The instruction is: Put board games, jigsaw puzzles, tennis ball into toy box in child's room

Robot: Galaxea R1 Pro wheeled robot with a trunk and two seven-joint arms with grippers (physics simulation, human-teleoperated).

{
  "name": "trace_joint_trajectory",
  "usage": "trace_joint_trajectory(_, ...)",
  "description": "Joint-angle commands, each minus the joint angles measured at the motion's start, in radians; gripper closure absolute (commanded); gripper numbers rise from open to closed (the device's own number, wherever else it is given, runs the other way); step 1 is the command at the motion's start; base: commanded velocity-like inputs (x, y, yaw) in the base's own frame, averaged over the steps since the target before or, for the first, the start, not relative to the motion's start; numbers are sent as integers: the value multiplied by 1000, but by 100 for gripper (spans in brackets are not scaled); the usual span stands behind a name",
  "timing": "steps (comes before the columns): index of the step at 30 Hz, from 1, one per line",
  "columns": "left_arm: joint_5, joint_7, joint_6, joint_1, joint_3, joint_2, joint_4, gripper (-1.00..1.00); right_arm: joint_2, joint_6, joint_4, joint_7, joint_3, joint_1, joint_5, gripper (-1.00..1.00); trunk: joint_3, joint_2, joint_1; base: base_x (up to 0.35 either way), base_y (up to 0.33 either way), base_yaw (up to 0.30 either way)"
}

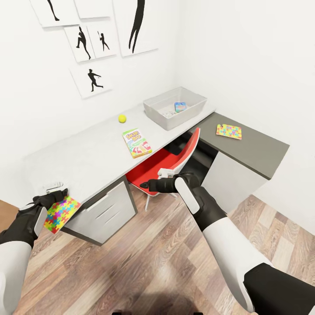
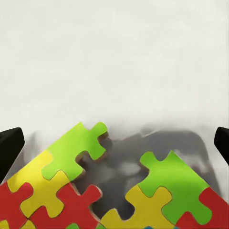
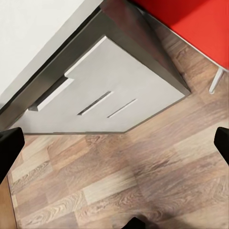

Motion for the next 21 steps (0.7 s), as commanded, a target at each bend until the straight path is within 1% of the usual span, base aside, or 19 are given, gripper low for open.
trace_joint_trajectory(1,0,-7,7,-1,4,-1,-2,-100,0,4,-1,-2,0,-1,-2,-100,-1,-2,0,-5,-6,0)
trace_joint_trajectory(7,0,-7,6,-2,4,-1,-9,-100,0,3,-1,-2,1,-1,-2,-100,-1,-2,0,-1,-1,0)
trace_joint_trajectory(10,0,-7,6,-2,11,-1,-14,-100,0,3,-1,-2,1,-1,-2,-100,-1,-2,0,0,0,0)
trace_joint_trajectory(12,0,-7,6,-1,22,-1,-19,-100,0,3,-1,-2,1,-1,-2,-100,-1,-2,0,0,0,0)
trace_joint_trajectory(14,0,-6,9,-1,30,-2,-41,-100,0,3,-1,-2,0,-1,-2,-100,-1,-2,0,0,0,0)
trace_joint_trajectory(16,0,-6,24,-1,35,-4,-86,-100,0,4,-1,-2,1,-1,-2,-100,-1,-2,0,0,0,0)
trace_joint_trajectory(17,0,-6,49,-1,37,-6,-123,-100,0,4,-2,-2,1,-1,-2,-100,-1,-2,0,0,0,0)
trace_joint_trajectory(19,0,-5,81,-1,39,-7,-163,-100,0,4,-2,-2,1,-1,-2,-100,-1,-2,0,0,0,0)
trace_joint_trajectory(20,0,-5,114,-1,40,-7,-200,-100,0,4,-2,-2,2,-1,-2,-100,-1,-2,0,0,0,0)
trace_joint_trajectory(21,0,-4,129,-1,41,-7,-218,-100,0,4,-2,-2,2,-1,-2,-100,-1,-2,0,0,0,0)
